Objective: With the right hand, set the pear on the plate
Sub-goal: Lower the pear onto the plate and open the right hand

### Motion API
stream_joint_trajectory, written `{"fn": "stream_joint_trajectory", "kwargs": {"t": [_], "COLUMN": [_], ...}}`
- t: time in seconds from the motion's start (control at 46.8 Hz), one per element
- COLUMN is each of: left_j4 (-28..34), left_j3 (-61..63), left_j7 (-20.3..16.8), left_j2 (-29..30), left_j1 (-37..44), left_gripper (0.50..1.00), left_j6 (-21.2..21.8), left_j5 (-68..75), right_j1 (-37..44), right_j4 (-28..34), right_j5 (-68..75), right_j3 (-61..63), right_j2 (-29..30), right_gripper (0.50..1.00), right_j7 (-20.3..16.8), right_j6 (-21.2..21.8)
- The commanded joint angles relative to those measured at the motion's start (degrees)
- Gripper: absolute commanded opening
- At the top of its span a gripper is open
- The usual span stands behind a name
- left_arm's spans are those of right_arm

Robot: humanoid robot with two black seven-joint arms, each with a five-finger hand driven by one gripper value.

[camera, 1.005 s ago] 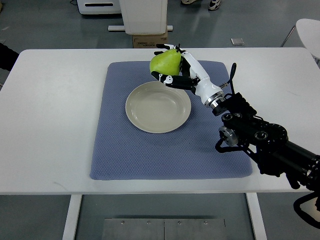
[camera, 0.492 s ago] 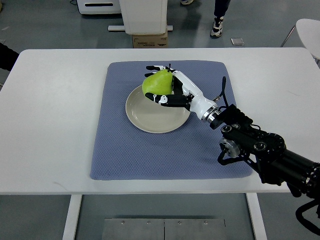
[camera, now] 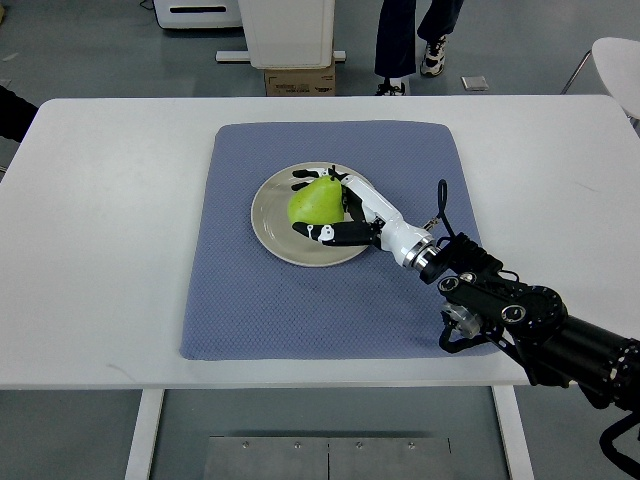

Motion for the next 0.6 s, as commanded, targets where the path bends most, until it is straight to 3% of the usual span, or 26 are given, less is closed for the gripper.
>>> {"fn": "stream_joint_trajectory", "kwargs": {"t": [0.0, 0.043, 0.064, 0.128, 0.192, 0.214, 0.577], "left_j4": [0.0, 0.0, 0.0, 0.0, 0.0, 0.0, 0.0], "left_j3": [-0.04, -0.05, 0.04, -0.05, -0.05, 0.04, -0.05], "left_j7": [0.01, 0.01, 0.01, 0.01, 0.01, 0.01, 0.01], "left_j2": [0.0, 0.0, 0.0, 0.0, 0.0, 0.0, 0.0], "left_j1": [0.0, 0.0, 0.09, 0.0, 0.0, 0.0, 0.09], "left_gripper": [1.0, 1.0, 1.0, 1.0, 1.0, 1.0, 1.0], "left_j6": [-0.01, -0.01, -0.01, -0.01, -0.01, -0.01, -0.01], "left_j5": [0.01, 0.01, 0.01, 0.01, 0.01, 0.01, 0.01], "right_j1": [-0.21, -0.39, -0.39, -0.39, -0.39, -0.39, -0.39], "right_j4": [0.0, 0.0, -0.09, -0.09, -0.09, -0.09, -0.09], "right_j5": [0.08, 0.08, 0.08, 0.26, 0.61, 0.7, 0.7], "right_j3": [0.01, 0.01, 0.09, 0.09, 0.36, 0.45, 0.53], "right_j2": [0.0, 0.0, 0.0, 0.0, 0.0, 0.0, 0.0], "right_gripper": [0.5, 0.5, 0.526, 0.708, 0.947, 0.985, 0.989], "right_j7": [0.0, 0.0, 0.0, 0.0, 0.0, 0.0, 0.0], "right_j6": [-0.45, -0.45, -0.45, -0.45, -0.54, -0.54, -1.77]}}
